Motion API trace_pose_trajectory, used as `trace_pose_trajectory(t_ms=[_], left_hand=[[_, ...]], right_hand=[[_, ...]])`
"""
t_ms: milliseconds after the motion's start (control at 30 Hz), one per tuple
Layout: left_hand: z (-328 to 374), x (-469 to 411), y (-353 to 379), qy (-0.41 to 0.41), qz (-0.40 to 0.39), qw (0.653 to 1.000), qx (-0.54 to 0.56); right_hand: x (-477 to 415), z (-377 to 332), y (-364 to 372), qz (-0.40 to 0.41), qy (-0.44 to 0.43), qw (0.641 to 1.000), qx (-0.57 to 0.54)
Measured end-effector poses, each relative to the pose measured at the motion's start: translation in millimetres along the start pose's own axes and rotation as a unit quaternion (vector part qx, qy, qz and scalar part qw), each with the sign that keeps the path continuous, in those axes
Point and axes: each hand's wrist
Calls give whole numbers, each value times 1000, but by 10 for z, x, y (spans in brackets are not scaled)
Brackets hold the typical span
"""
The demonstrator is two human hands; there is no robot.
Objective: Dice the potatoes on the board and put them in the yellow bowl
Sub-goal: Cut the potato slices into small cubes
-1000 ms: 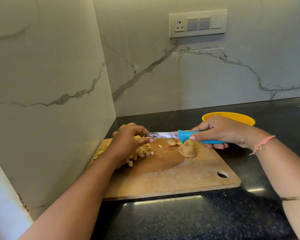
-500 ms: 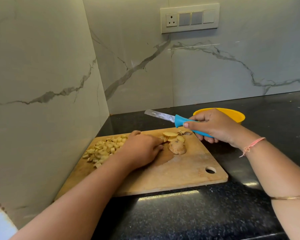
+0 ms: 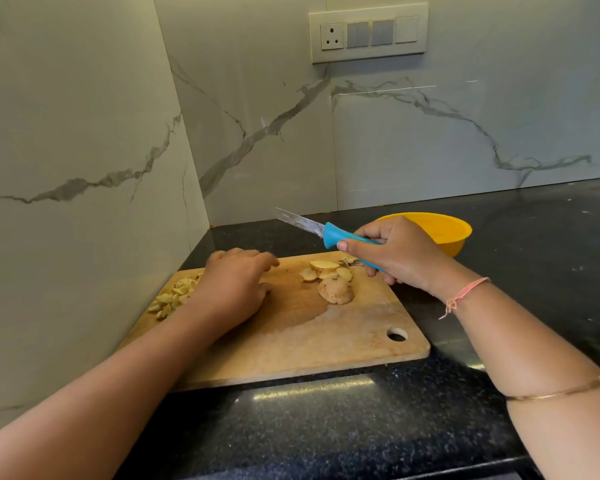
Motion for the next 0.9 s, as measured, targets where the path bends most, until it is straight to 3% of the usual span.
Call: trace_pose_trajectory(t_ms=[200,333,500,700,900], left_hand=[[311,-119,16,84,47,995,29],[405,-397,116,19,-67,993,95],[477,-614,161,30,-180,969,166],[521,-648,215,42,-104,985,131],[413,-535,285,-48,-5,980,193]], right_hand=[[-11,24,3,28,-7,999,17],[-28,43,-2,46,-8,998,30],[-23,53,-1,44,-9,998,34],[-27,49,-5,49,-14,998,43],[-30,57,9,67,-15,997,33]])
Point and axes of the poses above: each hand's wrist, its own x-axis away from the middle knuckle, its own y-axis out of the palm, z = x × y, and after that the axes turned 11 degrees about z, right-handed
